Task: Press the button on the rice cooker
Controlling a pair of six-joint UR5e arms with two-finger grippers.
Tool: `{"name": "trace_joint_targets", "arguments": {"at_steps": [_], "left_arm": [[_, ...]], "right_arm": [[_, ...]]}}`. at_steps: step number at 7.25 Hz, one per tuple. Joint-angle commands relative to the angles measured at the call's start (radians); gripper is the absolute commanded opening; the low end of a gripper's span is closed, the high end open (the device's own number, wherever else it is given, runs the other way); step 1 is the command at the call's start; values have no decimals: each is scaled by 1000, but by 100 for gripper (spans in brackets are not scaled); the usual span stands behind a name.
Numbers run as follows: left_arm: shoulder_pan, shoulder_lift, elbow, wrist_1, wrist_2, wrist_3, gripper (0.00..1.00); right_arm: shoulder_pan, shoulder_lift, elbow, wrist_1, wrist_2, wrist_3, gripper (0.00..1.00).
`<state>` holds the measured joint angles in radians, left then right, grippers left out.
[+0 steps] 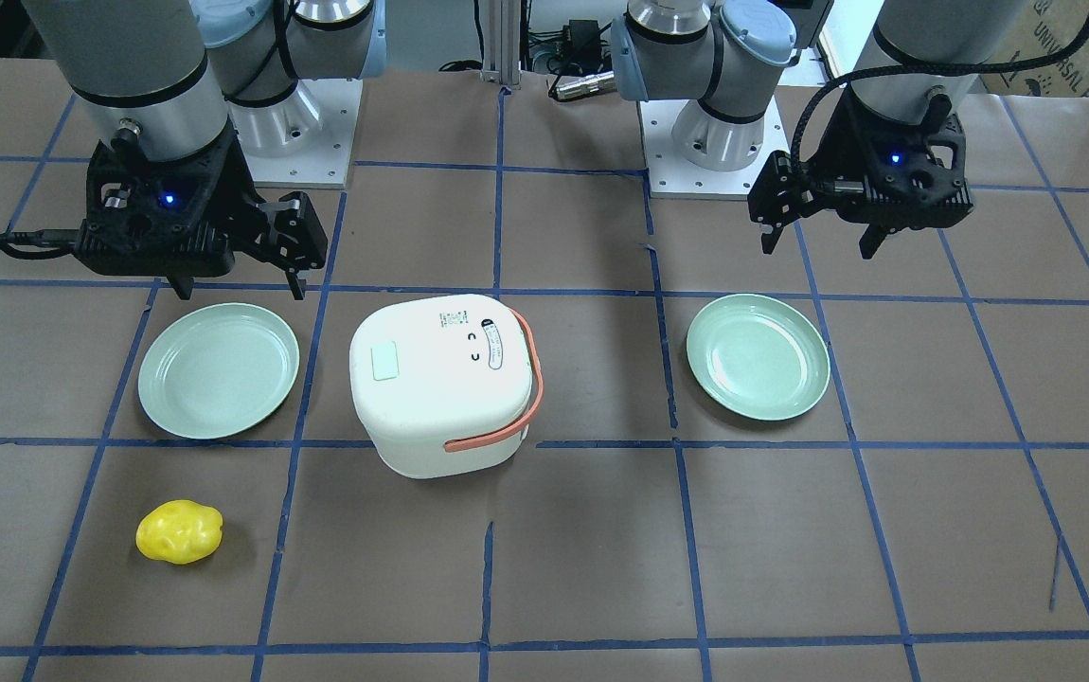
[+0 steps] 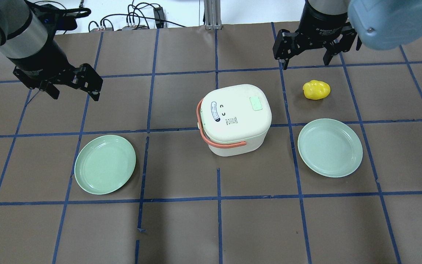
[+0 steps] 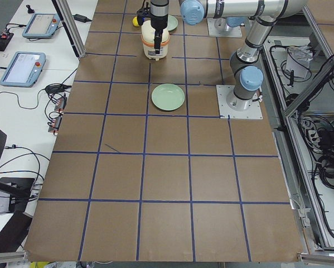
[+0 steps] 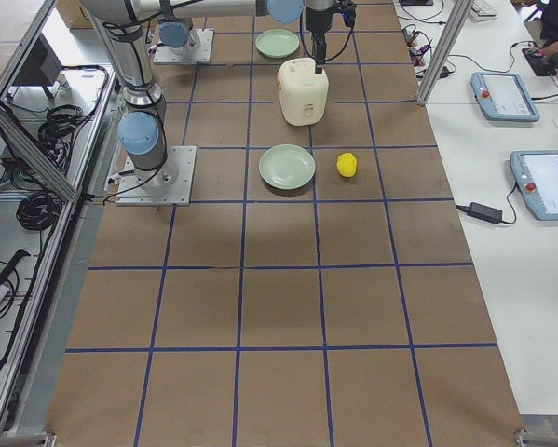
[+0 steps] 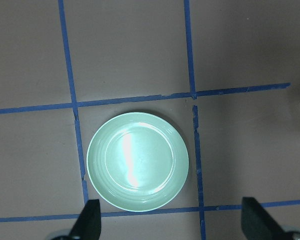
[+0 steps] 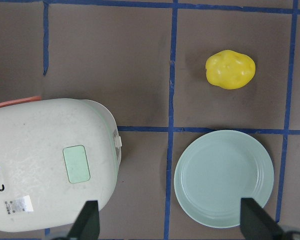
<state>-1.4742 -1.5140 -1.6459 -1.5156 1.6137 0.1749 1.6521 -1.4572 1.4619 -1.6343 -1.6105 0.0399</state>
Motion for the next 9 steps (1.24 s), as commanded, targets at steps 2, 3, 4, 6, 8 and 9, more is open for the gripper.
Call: {"name": "trace_joint_targets", "arguments": {"at_steps": [2, 3, 4, 6, 8, 9], "left_arm": [[0, 0, 0, 0, 0, 0, 100], [0, 0, 0, 0, 0, 0, 100], [0, 0, 0, 0, 0, 0, 100], [0, 0, 0, 0, 0, 0, 100], [0, 0, 0, 0, 0, 0, 100], [0, 0, 0, 0, 0, 0, 100]], "right_arm": [[0, 0, 9, -1, -3, 0, 100], [-5, -2, 17, -1, -3, 0, 100], [-5, -3, 17, -2, 0, 0, 100], [-2, -15, 21, -1, -3, 0, 100], [-2, -15, 21, -1, -2, 0, 100], [0, -15, 21, -1, -2, 0, 100]]}}
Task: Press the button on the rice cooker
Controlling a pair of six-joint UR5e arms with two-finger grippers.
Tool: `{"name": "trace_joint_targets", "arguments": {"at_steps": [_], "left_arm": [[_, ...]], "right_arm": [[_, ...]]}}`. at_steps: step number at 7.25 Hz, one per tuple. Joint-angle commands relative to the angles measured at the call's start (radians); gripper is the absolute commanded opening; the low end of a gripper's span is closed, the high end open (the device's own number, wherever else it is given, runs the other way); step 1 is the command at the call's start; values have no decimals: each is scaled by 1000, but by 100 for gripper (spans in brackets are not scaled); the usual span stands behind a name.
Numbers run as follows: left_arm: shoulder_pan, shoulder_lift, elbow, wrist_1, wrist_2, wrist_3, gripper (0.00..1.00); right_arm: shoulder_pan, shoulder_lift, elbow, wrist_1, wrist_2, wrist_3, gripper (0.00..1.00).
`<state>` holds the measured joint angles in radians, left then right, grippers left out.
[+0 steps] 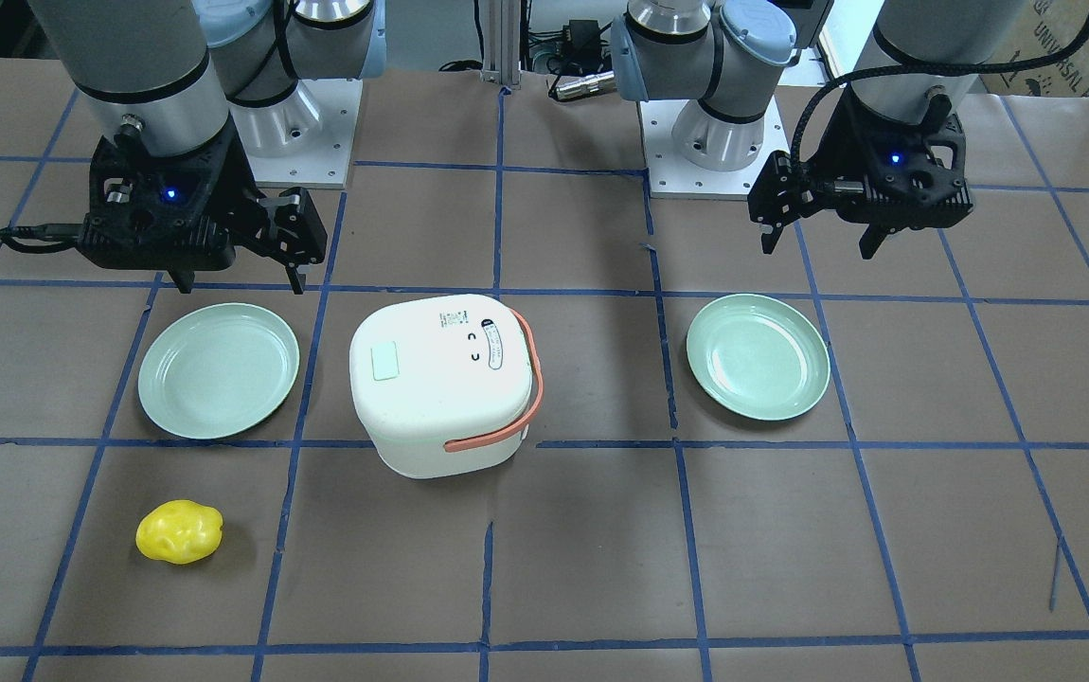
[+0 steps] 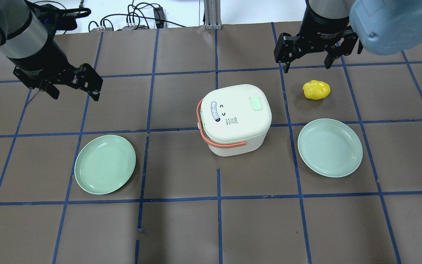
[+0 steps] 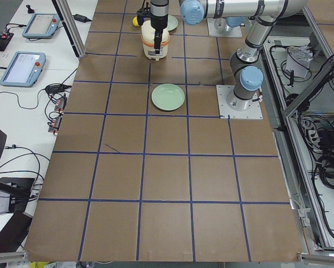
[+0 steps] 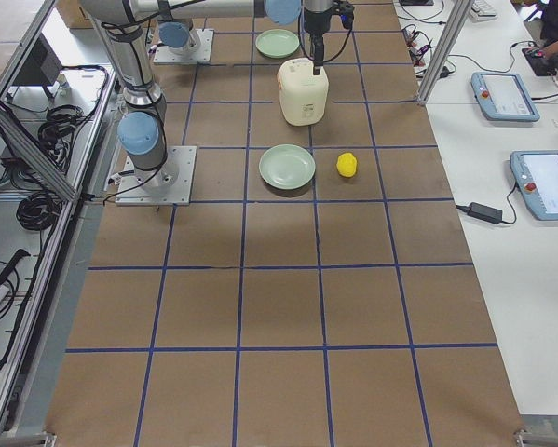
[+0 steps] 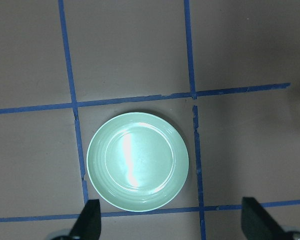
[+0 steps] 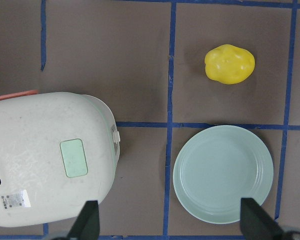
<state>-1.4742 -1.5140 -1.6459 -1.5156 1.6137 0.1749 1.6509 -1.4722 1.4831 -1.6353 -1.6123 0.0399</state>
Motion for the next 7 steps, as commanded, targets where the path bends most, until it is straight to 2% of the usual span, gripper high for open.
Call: {"name": "trace_joint_targets", "arguments": {"at_steps": [1, 3, 5, 6, 7], "left_arm": [[0, 0, 0, 0, 0, 0, 100], [0, 0, 0, 0, 0, 0, 100], [0, 0, 0, 0, 0, 0, 100], [0, 0, 0, 0, 0, 0, 100], [0, 0, 0, 0, 0, 0, 100]], "right_arm": [[1, -2, 0, 0, 5, 0, 100], [4, -10, 26, -3, 12, 18, 95], [6, -54, 86, -26, 12, 25, 99], [6, -50, 86, -55, 9, 25, 96], [12, -34, 88, -79, 12, 23, 83]]}}
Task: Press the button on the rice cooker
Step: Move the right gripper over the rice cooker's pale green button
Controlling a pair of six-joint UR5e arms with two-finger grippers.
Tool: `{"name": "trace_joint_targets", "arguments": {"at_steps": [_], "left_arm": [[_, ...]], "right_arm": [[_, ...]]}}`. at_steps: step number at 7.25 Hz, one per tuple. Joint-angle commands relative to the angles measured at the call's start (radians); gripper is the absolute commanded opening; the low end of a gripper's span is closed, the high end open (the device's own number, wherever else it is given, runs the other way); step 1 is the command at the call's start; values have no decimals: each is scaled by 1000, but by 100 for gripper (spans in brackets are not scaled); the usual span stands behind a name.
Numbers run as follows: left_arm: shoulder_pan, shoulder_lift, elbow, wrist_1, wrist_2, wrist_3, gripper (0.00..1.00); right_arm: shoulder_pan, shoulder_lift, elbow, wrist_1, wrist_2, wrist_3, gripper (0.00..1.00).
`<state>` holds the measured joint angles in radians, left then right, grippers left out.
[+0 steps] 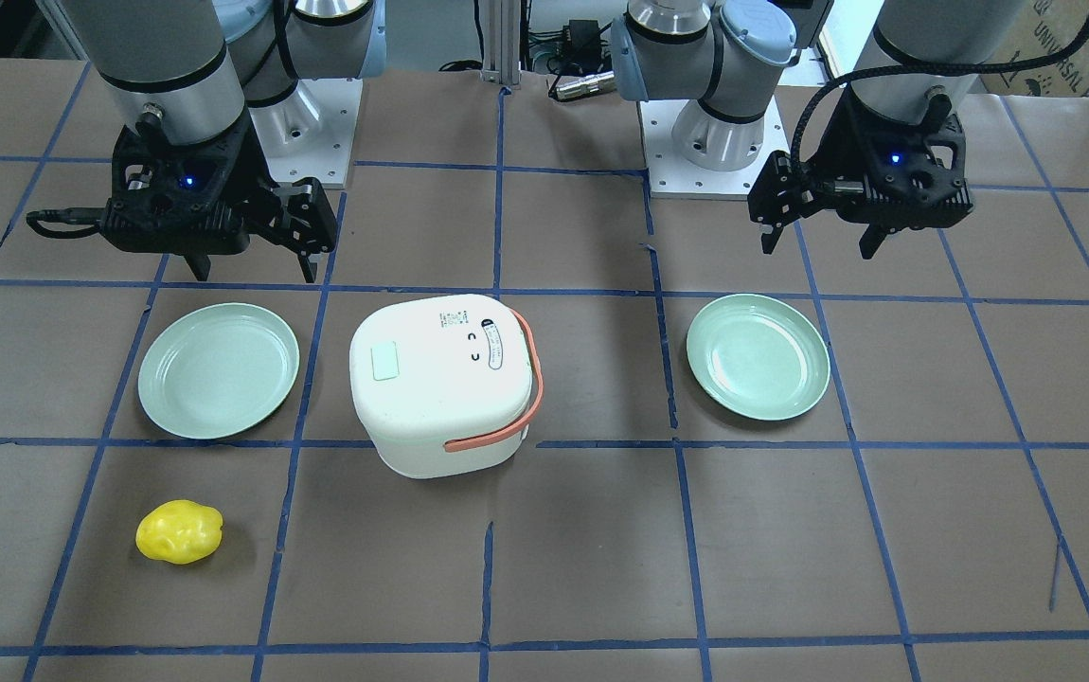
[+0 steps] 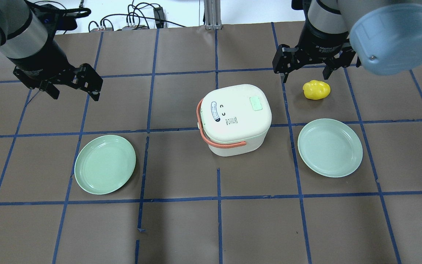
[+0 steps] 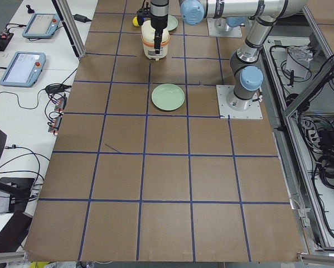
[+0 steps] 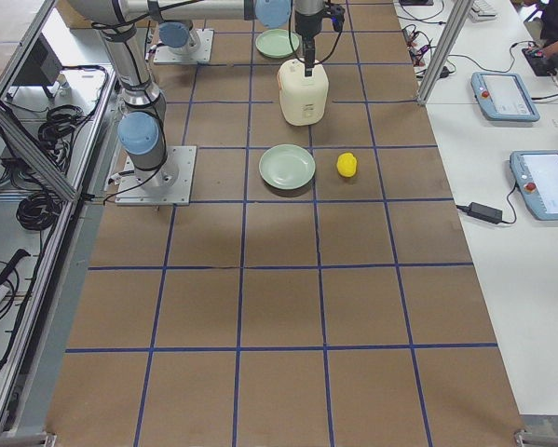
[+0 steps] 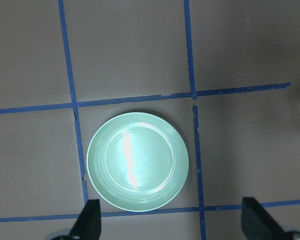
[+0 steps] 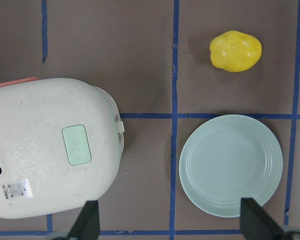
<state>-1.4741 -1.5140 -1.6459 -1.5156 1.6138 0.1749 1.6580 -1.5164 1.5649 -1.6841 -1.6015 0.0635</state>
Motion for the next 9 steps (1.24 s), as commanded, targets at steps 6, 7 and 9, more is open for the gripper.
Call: {"name": "trace_joint_targets", "arguments": {"at_steps": [6, 7, 9], "left_arm": [[0, 0, 0, 0, 0, 0, 100], [0, 0, 0, 0, 0, 0, 100], [0, 0, 0, 0, 0, 0, 100]], "right_arm": [[77, 148, -3, -124, 52, 19, 22], [91, 151, 0, -126, 52, 35, 22], [101, 183, 3, -147, 87, 42, 21]]}}
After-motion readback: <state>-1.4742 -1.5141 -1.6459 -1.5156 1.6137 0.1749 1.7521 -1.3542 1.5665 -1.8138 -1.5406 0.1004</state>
